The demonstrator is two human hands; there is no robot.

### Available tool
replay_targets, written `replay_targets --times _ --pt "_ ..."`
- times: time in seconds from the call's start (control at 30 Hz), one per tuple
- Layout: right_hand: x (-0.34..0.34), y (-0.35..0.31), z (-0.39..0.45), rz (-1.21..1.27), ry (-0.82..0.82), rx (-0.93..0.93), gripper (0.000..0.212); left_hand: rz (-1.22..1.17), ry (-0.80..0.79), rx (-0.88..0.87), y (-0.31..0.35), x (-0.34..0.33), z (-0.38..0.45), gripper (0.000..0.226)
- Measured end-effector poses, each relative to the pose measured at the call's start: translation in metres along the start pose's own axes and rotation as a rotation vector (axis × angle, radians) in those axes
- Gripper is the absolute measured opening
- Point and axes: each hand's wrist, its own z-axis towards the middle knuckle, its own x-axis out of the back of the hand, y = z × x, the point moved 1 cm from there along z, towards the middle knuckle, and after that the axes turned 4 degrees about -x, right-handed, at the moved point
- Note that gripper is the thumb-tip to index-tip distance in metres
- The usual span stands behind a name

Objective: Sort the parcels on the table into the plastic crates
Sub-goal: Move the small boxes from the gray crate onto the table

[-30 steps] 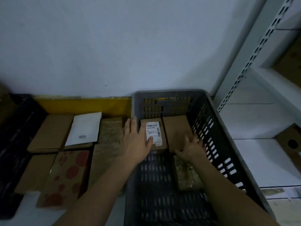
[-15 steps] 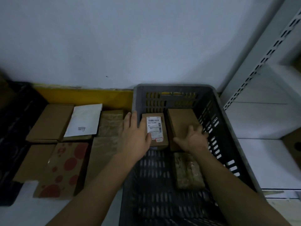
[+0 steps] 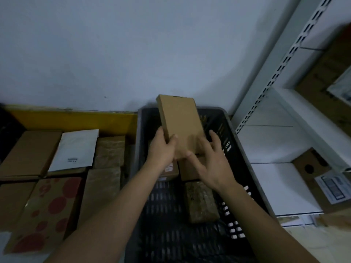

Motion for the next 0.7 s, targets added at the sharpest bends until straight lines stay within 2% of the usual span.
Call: replay_targets --times 0.1,0.2,0.33,0.43,0.53,0.7 --pt "-0.015 0.038 0.016 -0.011 0.032 -0.169 0.073 0.025 0.114 -0.063 0.0 0.024 0.012 0.048" --pt "-0.052 0.073 0.032 -0.193 -0.108 -0.284 0.071 0.001 0.221 -0.084 -0.006 0.049 0.017 0.05" --pt "-0.101 0.086 0.045 -0.375 -0.439 -0.435 0.104 -0.034 0.273 -0.098 -0.015 0.058 0.009 0.048" --pt "-0.129 0.082 0.053 -0.421 -0.591 -0.524 0.13 -0.043 0.302 -0.112 -0.018 0.056 0.006 0.049" --pt "-0.145 0.079 0.058 -0.501 -0.61 -0.568 0.135 -0.047 0.317 -0.116 -0.022 0.054 0.007 0.049" --pt "-0.141 0.087 0.06 -0.428 -0.571 -0.563 0.134 0.014 0.295 -0.119 -0.026 0.053 0.008 0.053"
